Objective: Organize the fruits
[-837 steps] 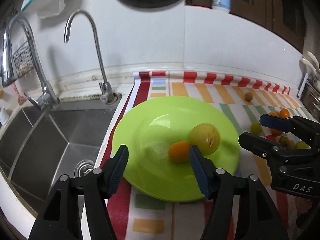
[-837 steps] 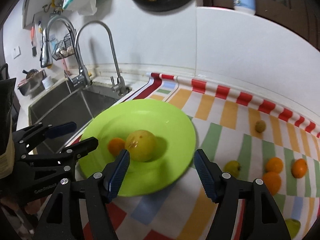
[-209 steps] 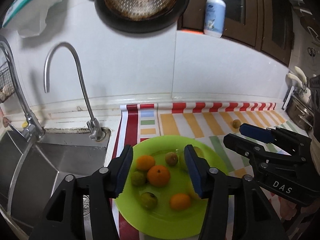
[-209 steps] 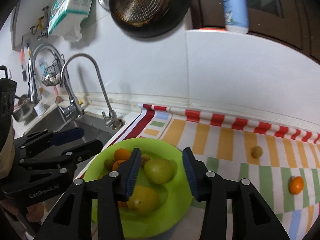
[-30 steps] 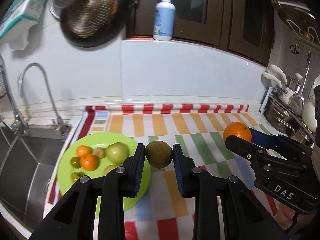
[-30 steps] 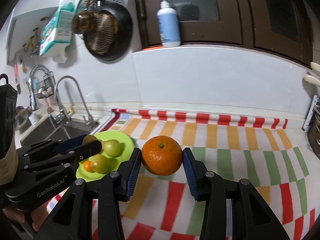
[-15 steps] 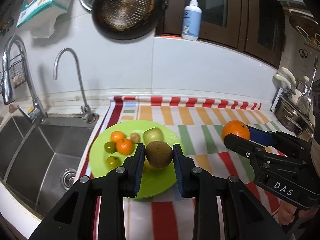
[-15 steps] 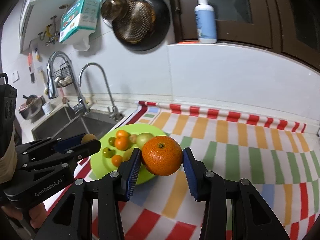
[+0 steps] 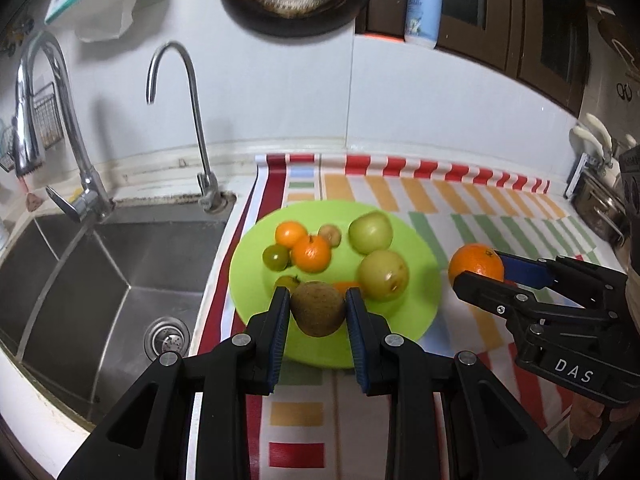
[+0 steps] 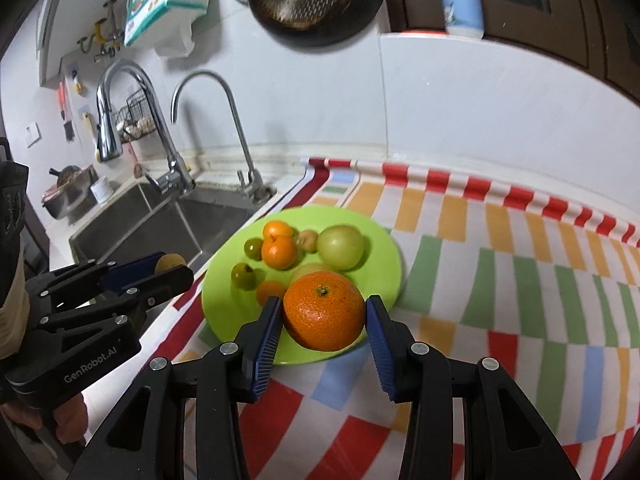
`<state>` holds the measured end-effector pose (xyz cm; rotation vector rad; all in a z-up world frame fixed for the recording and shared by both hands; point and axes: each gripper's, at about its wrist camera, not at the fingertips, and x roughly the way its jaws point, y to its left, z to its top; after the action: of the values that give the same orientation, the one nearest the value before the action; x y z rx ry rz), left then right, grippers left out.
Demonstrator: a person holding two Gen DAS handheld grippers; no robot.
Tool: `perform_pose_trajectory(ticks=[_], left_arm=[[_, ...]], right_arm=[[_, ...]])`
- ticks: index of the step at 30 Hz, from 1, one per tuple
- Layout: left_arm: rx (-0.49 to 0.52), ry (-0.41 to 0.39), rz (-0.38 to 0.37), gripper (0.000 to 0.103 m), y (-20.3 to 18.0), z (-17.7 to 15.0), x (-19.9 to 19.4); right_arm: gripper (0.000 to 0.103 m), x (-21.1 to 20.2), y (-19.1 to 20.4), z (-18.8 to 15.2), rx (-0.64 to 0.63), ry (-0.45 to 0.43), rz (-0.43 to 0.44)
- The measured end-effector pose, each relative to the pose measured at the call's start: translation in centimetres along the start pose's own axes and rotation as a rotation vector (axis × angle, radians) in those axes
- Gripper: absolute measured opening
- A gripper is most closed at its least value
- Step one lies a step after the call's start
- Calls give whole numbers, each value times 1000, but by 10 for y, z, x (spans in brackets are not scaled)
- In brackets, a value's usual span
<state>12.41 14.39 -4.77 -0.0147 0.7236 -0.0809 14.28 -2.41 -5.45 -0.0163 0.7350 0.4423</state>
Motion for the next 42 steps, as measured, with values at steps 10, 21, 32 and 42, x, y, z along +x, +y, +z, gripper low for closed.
perform_pose_trajectory(ticks=[10,21,32,42], left_arm=[[49,48,-98,29,22,-3,33],[54,88,-175,36,35,-2,62],[27,15,-75,49,34,-4,26],[-7,-70,-4,68,16,-21,-27]], right_arm=[[43,36,24,-6,13,67,19],[44,60,31,-11,71,107,-3],[63,39,22,-7,89,28,-47],[79,-19,27,-24,65,-70,-148]])
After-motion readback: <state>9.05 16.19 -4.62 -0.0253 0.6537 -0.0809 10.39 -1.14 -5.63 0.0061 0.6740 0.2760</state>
